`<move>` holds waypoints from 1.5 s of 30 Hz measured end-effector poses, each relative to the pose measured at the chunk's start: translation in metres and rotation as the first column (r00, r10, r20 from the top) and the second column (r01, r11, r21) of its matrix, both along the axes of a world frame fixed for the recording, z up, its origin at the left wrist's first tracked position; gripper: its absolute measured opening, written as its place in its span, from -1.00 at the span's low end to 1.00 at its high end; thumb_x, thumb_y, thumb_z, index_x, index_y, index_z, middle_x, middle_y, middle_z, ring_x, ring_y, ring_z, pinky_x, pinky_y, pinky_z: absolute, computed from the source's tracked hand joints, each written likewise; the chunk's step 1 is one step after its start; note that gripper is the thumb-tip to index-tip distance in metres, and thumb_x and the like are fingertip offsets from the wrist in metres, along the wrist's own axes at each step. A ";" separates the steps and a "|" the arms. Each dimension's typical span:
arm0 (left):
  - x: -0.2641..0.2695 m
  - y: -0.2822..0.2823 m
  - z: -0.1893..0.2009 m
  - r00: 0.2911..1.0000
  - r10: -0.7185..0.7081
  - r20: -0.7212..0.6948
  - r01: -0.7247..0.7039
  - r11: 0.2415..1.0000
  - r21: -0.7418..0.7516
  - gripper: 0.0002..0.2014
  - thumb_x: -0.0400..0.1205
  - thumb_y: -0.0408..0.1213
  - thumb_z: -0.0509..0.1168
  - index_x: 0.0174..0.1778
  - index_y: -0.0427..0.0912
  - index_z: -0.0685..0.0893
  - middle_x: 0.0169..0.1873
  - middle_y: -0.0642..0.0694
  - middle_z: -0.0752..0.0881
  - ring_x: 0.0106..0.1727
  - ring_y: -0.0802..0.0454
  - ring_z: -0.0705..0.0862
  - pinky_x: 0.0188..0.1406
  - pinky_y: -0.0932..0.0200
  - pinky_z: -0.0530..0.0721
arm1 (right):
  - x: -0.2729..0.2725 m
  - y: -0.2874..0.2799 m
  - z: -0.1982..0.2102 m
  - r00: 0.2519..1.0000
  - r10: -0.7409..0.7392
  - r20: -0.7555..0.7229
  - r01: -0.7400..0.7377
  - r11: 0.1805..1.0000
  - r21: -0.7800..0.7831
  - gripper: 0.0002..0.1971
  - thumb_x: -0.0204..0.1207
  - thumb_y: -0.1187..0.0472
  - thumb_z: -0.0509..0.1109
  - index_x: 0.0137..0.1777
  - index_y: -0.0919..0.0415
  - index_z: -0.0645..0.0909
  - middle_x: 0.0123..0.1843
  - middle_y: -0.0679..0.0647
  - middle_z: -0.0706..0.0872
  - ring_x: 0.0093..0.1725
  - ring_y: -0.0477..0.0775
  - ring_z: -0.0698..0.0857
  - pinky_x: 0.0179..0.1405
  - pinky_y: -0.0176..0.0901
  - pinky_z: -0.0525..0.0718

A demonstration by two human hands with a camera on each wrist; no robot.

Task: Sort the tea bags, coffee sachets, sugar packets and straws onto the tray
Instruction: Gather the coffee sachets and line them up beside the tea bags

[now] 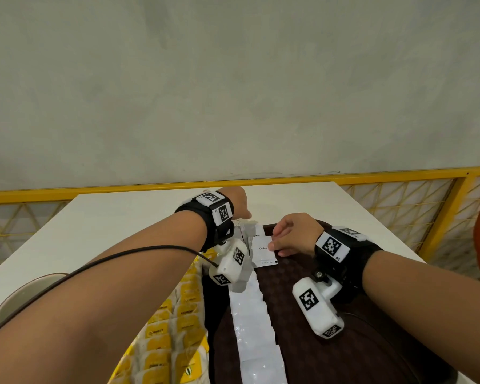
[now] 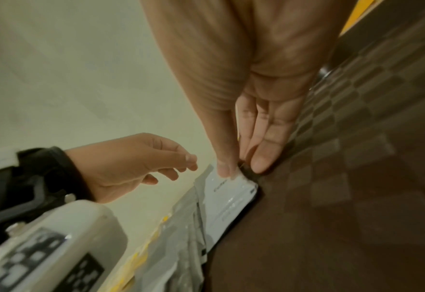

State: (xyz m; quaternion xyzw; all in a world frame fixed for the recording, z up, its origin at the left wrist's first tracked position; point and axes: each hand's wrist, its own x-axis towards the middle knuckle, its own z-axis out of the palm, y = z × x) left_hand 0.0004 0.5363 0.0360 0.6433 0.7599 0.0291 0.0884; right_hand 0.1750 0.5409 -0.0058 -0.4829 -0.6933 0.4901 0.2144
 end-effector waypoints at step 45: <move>-0.002 -0.002 0.003 1.000 0.018 -0.023 -0.019 1.000 -0.021 -0.81 0.62 -0.26 0.34 0.05 -0.29 0.73 0.06 -0.14 0.74 0.08 -0.06 0.69 -0.02 0.17 0.58 | -0.003 -0.005 0.004 0.999 0.027 0.030 -0.028 0.998 0.059 -0.77 0.35 0.53 0.53 -0.21 0.23 0.60 -0.19 0.18 0.69 -0.28 0.07 0.70 -0.41 -0.27 0.75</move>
